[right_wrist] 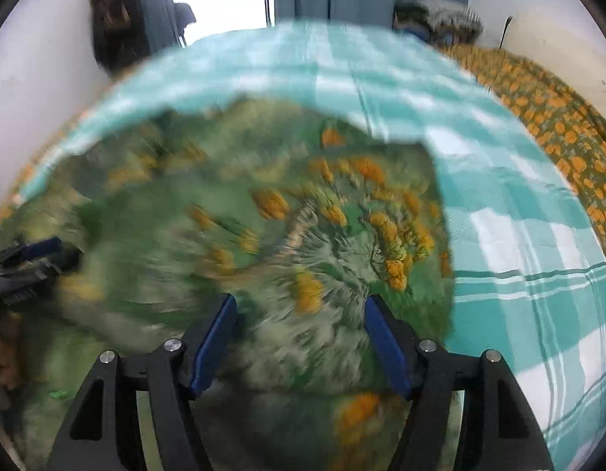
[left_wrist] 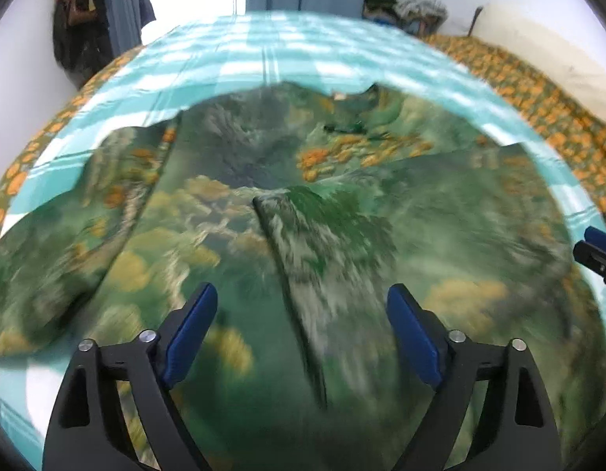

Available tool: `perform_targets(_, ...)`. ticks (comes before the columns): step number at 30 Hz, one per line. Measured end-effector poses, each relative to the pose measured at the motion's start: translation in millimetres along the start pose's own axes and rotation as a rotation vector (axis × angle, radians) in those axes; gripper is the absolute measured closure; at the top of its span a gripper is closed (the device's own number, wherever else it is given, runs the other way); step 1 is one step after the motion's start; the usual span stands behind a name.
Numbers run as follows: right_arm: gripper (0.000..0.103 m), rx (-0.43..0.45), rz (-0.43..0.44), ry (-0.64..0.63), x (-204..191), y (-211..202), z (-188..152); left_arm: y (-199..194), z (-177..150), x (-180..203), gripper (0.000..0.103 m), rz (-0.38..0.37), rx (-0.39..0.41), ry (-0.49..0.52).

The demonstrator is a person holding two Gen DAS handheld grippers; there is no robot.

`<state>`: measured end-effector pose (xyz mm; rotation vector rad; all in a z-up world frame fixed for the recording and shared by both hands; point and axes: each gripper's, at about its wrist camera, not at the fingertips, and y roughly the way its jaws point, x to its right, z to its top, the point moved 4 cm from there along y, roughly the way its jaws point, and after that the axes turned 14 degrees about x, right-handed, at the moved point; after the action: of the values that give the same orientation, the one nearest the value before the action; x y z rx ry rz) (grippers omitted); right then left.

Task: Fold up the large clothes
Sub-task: 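Grasp the other sleeve with the left tool and fold it across the front, then grasp the jacket side edge with the left tool and fold it inward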

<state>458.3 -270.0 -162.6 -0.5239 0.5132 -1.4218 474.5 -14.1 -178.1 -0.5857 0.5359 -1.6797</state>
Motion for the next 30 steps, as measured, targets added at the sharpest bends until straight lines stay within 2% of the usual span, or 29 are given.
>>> perform_targets(2,0.033,0.055,0.003,-0.015,-6,-34,-9,-23,-7,-5,0.013,-0.013,-0.009,-0.002)
perform_targets(5,0.025,0.091,-0.003,0.027,-11,-74,-37,-57,-17,-11,0.012,-0.009,-0.003,0.007)
perform_targets(8,0.024,0.09,-0.041,0.095,-12,-101,-71,-93,-28,-24,0.008,0.018,0.023,0.018)
perform_targets(11,0.024,0.101,-0.054,0.135,-12,-112,-90,-117,-36,-32,0.007,0.051,0.045,0.016)
perform_targets(15,0.024,0.078,-0.055,0.133,-13,-118,-93,-131,-48,-46,0.006,0.07,0.049,-0.044)
perform_targets(21,0.024,0.131,-0.041,0.104,-25,-133,-92,-132,-68,-58,0.006,0.103,0.023,-0.139)
perform_targets(30,0.024,0.142,-0.043,0.06,-30,-129,-104,-141,-60,-70,0.006,0.133,0.043,-0.128)
